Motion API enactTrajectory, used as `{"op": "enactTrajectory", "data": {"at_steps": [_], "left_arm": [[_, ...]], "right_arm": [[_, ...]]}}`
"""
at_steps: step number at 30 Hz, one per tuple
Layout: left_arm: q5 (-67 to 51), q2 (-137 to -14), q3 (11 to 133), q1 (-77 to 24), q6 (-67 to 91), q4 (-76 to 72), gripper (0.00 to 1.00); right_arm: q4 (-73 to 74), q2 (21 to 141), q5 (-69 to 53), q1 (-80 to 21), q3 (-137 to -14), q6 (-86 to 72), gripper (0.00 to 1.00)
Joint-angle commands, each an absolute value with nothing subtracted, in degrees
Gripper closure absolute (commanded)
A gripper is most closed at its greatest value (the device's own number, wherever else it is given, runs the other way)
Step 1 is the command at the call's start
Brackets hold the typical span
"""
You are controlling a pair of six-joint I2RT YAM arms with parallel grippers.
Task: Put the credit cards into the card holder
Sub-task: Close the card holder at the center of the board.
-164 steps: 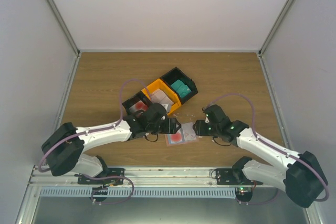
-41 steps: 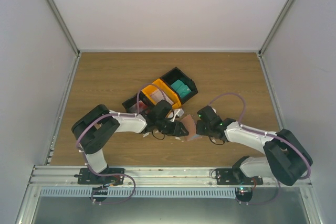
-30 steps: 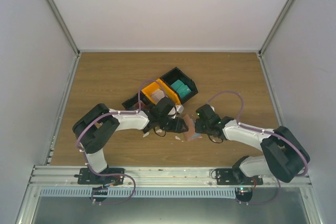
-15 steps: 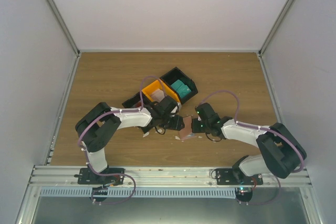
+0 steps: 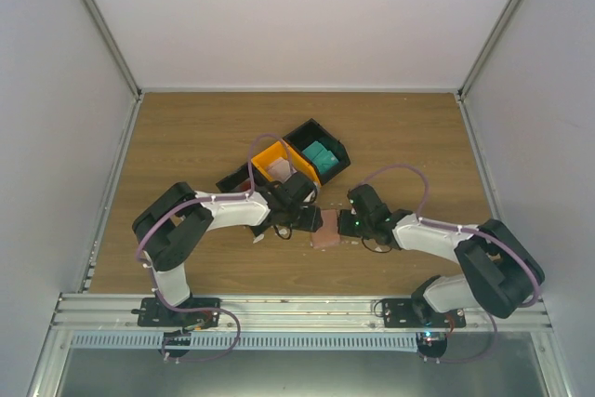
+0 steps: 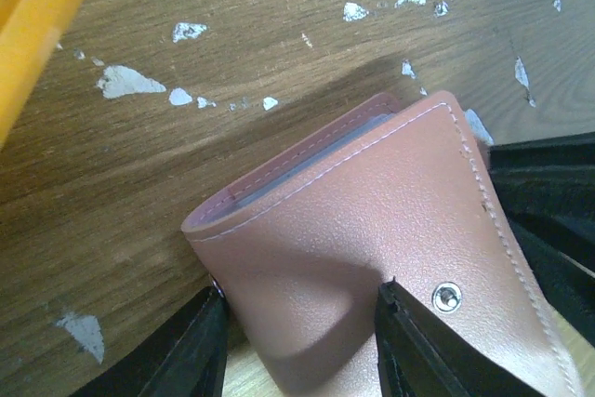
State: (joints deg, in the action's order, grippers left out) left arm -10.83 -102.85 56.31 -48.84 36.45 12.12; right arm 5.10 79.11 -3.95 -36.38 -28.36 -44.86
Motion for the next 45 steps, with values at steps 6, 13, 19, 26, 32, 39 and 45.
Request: {"op": "enactTrajectory", "data": {"at_steps": [6, 13, 19, 26, 32, 39, 45], "left_arm": [[-3.83, -107.59, 53.63, -50.09, 36.17, 21.86, 0.59], [-4.11, -107.58, 54.24, -50.08, 35.59, 21.72, 0.61], [-4.60, -107.59, 55.02, -50.10, 35.12, 21.60, 0.60], [-5.02, -107.38, 54.58, -50.10, 34.51, 20.93, 0.59], [-5.36, -107.18, 54.25, -50.10, 34.19, 20.36, 0.59], [-5.98, -107.38, 54.22, -50.10, 34.21, 20.03, 0.59], [-6.01, -107.49, 54.23, -50.10, 34.30, 19.85, 0.60]], "right_arm": [[16.42, 78.94, 9.85, -36.38, -28.62, -50.01, 0.78], [21.81, 76.32, 13.59, -36.36, -30.46, -49.60, 0.73], [23.28, 71.43, 9.19, -36.28, -31.41, -47.00, 0.57], [21.47, 73.10, 4.81, -35.97, -33.22, -46.27, 0.59], [20.19, 73.54, 4.70, -35.54, -34.45, -46.28, 0.72], [20.67, 72.93, 5.06, -34.90, -34.69, -46.24, 0.82], [19.10, 72.46, 2.11, -33.96, -33.71, -45.96, 0.97]]}}
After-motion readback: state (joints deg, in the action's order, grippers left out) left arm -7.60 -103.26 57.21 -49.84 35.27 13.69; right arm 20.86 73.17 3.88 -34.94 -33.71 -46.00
